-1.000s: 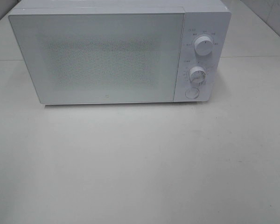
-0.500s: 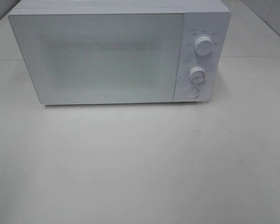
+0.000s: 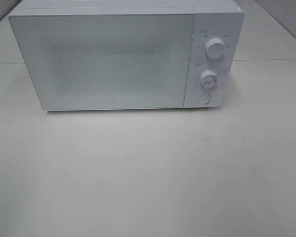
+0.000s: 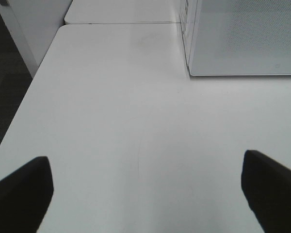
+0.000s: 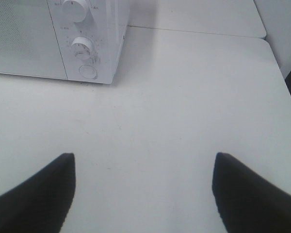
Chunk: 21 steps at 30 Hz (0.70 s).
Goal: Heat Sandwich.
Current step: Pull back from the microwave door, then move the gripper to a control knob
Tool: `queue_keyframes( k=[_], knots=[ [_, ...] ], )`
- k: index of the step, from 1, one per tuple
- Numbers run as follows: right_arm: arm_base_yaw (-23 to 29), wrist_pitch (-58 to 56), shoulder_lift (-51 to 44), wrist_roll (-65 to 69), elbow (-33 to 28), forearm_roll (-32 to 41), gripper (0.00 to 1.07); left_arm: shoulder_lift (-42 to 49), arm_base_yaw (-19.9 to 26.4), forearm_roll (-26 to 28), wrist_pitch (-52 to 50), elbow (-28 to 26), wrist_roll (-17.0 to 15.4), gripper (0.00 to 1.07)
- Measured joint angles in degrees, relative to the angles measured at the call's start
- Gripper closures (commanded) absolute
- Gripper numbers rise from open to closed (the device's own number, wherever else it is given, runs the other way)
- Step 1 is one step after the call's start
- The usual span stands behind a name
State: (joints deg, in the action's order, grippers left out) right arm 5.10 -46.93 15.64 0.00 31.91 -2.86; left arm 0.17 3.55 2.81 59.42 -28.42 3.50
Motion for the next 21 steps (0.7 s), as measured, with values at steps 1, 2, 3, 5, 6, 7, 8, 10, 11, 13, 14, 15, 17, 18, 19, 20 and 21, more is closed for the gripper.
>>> queue_keyframes(
  k=[1, 2, 3, 5, 6, 7, 8, 10, 11, 13, 14, 15, 17, 18, 19, 20, 21],
  knots=[
    [0.00, 1.03, 1.03, 0.00, 0.00, 0.00, 0.31, 0.00, 0.00, 0.00, 0.00, 0.00, 0.00, 0.05],
    [0.00, 2.18, 2.06, 0.00, 0.00, 0.00, 0.31, 0.00, 0.00, 0.00, 0.00, 0.00, 0.00, 0.05],
    [0.00, 4.01, 3.95, 0.00, 0.00, 0.06, 0.31, 0.00, 0.00, 0.00, 0.00, 0.00, 0.00, 0.05],
    [0.00, 5.16, 4.81, 0.00, 0.00, 0.06, 0.31, 0.00, 0.00, 0.00, 0.00, 0.00, 0.00, 0.05],
    [0.00, 6.19, 5.96, 0.00, 0.00, 0.06, 0.31, 0.00, 0.00, 0.00, 0.00, 0.00, 0.00, 0.05],
    [0.00, 7.05, 7.05, 0.00, 0.00, 0.06, 0.31, 0.00, 0.00, 0.00, 0.00, 0.00, 0.00, 0.05],
    [0.00, 9.17, 9.40, 0.00, 0.00, 0.06, 0.31, 0.00, 0.00, 0.00, 0.00, 0.00, 0.00, 0.05],
    [0.00, 10.03, 10.26, 0.00, 0.00, 0.06, 0.31, 0.00, 0.00, 0.00, 0.00, 0.00, 0.00, 0.05],
    [0.00, 11.06, 11.46, 0.00, 0.00, 0.06, 0.31, 0.00, 0.00, 0.00, 0.00, 0.00, 0.00, 0.05],
    [0.00, 14.21, 14.78, 0.00, 0.00, 0.06, 0.31, 0.00, 0.00, 0.00, 0.00, 0.00, 0.00, 0.05],
    [0.00, 15.07, 15.99, 0.00, 0.00, 0.06, 0.31, 0.00, 0.00, 0.00, 0.00, 0.00, 0.00, 0.05],
    [0.00, 15.07, 15.99, 0.00, 0.00, 0.06, 0.31, 0.00, 0.00, 0.00, 0.00, 0.00, 0.00, 0.05],
    [0.00, 17.07, 18.16, 0.00, 0.00, 0.06, 0.31, 0.00, 0.00, 0.00, 0.00, 0.00, 0.00, 0.05],
    [0.00, 19.37, 20.51, 0.00, 0.00, 0.06, 0.31, 0.00, 0.00, 0.00, 0.00, 0.00, 0.00, 0.05],
    [0.00, 19.37, 20.51, 0.00, 0.00, 0.06, 0.31, 0.00, 0.00, 0.00, 0.00, 0.00, 0.00, 0.05],
    [0.00, 20.34, 21.54, 0.00, 0.00, 0.06, 0.31, 0.00, 0.00, 0.00, 0.00, 0.00, 0.00, 0.05],
    [0.00, 21.43, 22.75, 0.00, 0.00, 0.06, 0.31, 0.00, 0.00, 0.00, 0.00, 0.00, 0.00, 0.05]
  ],
)
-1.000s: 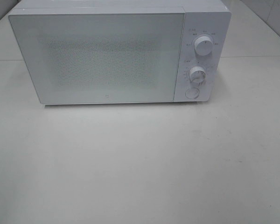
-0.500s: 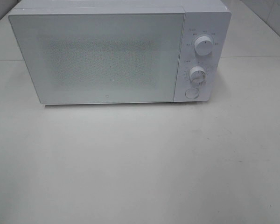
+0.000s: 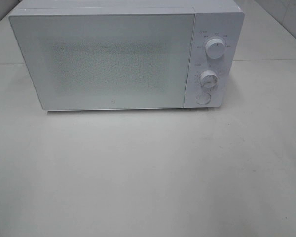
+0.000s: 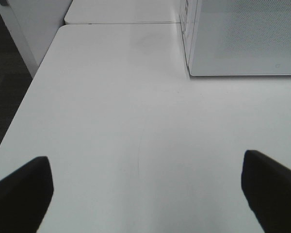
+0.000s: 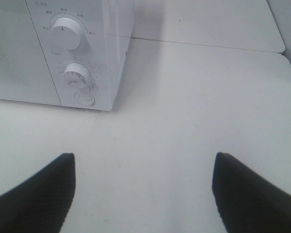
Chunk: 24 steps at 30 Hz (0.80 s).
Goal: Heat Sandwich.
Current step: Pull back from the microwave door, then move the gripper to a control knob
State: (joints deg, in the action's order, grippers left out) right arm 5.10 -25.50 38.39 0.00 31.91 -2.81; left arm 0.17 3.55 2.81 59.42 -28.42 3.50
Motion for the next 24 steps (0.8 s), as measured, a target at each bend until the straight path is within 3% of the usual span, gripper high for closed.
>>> queue_keyframes(
  k=[17, 24],
  knots=[
    [0.00, 27.79, 17.59, 0.00, -0.74, 0.17, 0.31, 0.00, 0.00, 0.00, 0.00, 0.00, 0.00, 0.05],
    [0.00, 49.96, 24.98, 0.00, -8.14, 0.17, 0.31, 0.00, 0.00, 0.00, 0.00, 0.00, 0.00, 0.05]
  ],
)
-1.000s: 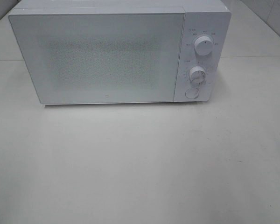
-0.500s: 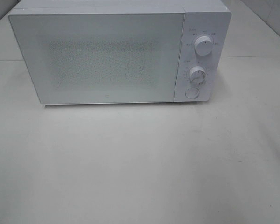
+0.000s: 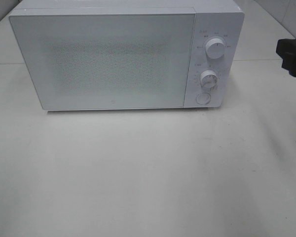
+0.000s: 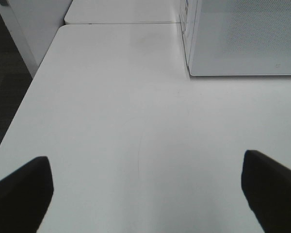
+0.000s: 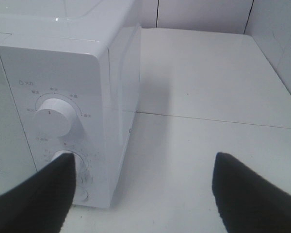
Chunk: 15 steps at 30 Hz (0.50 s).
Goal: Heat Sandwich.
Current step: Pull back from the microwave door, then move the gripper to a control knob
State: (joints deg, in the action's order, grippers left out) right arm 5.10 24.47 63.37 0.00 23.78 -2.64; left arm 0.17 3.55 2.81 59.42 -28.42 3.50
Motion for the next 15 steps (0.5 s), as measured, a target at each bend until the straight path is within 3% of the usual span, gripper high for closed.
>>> queue_keyframes(
  k=[8, 12, 15],
  knots=[
    [0.06, 18.05, 7.56, -1.09, -6.76, 3.55, 0.31, 0.00, 0.00, 0.00, 0.00, 0.00, 0.00, 0.05],
    [2.52, 26.36, 11.34, -4.24, -9.57, 8.42, 0.31, 0.00, 0.00, 0.00, 0.00, 0.00, 0.00, 0.05],
    [7.85, 31.80, 14.38, -7.62, -11.75, 13.98, 0.31, 0.00, 0.00, 0.00, 0.00, 0.00, 0.00, 0.05]
  ],
)
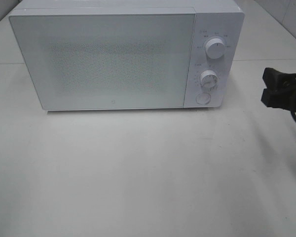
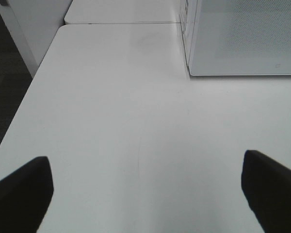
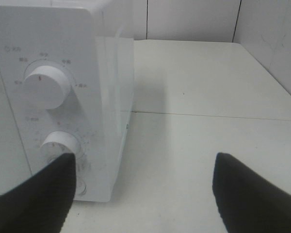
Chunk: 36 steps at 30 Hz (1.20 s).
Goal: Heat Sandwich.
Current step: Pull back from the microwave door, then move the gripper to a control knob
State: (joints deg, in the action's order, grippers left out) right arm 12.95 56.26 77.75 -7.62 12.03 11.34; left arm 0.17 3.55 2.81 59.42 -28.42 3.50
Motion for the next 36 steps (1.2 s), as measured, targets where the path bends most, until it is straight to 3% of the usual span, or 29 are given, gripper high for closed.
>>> queue_keyframes(
  k=[11, 16, 20, 25, 36],
  knots=[
    [16.44, 10.66, 6.59, -2.23, -1.55, 17.02, 0.31, 0.00, 0.00, 0.06, 0.00, 0.00, 0.00, 0.05],
    [20.45, 12.20, 8.19, -2.64, -1.66, 20.74, 0.31, 0.00, 0.00, 0.06, 0.00, 0.00, 0.00, 0.05],
    [26.47, 12.95, 11.46, -2.64, -1.78, 28.25, 0.31, 0.00, 0.00, 0.06, 0.00, 0.00, 0.00, 0.05],
    [30.37, 13.01, 13.41, -2.64, -1.78, 32.72, 0.31, 0.00, 0.00, 0.06, 0.00, 0.00, 0.00, 0.05],
    [31.68, 13.01, 13.69, -2.64, -1.78, 34.09, 0.31, 0.00, 0.00, 0.06, 0.00, 0.00, 0.00, 0.05]
  ],
)
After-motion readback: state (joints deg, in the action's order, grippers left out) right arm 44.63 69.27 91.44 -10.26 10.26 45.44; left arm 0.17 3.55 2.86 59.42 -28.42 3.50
